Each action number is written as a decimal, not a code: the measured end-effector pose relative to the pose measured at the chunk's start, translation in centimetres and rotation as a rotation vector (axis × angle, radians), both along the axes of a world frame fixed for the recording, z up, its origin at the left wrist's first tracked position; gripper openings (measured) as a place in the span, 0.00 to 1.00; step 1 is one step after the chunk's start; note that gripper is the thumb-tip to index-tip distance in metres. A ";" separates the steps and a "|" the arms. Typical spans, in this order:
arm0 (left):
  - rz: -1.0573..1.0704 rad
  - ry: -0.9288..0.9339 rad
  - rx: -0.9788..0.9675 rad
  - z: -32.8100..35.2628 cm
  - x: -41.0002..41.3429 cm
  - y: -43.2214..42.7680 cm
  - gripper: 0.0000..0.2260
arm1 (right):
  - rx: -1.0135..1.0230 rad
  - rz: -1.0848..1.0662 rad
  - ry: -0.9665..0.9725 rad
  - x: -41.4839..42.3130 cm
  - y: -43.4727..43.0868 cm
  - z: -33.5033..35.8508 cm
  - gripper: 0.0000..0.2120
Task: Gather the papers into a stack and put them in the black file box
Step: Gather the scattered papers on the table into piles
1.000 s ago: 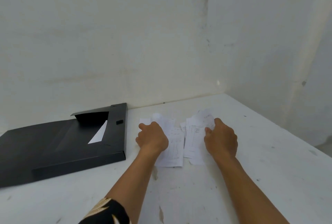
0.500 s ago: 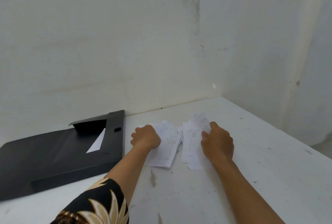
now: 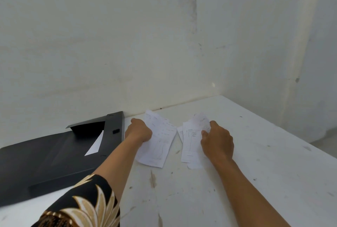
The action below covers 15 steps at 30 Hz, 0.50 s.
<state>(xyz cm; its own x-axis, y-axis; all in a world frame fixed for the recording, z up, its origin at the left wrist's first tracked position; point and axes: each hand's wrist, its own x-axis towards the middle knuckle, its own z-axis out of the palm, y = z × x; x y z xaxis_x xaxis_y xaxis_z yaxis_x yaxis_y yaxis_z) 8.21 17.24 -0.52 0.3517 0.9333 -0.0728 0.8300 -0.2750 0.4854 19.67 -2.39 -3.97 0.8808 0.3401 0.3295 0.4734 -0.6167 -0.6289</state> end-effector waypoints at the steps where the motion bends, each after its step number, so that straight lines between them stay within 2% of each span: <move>1: 0.003 0.018 0.031 -0.2 0.1 0.5 0.15 | -0.001 -0.002 0.000 0.0 0.0 0.1 0.09; 2: 0.006 0.020 0.045 0.0 -0.3 0.1 0.02 | -0.001 -0.004 0.002 0.0 0.0 0.1 0.09; 4: 0.013 0.117 -0.002 -0.8 -0.4 -0.2 0.09 | 0.001 -0.010 0.007 -0.1 -0.2 0.2 0.09; 8: -0.002 0.155 0.008 -1.5 -0.1 -0.7 0.07 | 0.053 0.002 0.041 0.0 -0.4 0.2 0.07; 15: 0.000 0.154 -0.085 -1.3 -0.8 -0.6 0.05 | 0.553 0.097 0.326 0.5 -1.0 2.1 0.06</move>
<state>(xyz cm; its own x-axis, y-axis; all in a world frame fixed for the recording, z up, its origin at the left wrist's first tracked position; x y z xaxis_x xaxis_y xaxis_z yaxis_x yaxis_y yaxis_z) 7.40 16.64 -1.86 0.3304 0.9214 -0.2044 0.8964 -0.2386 0.3735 20.15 -3.39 -1.91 0.9390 0.2800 0.1999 0.2419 -0.1242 -0.9623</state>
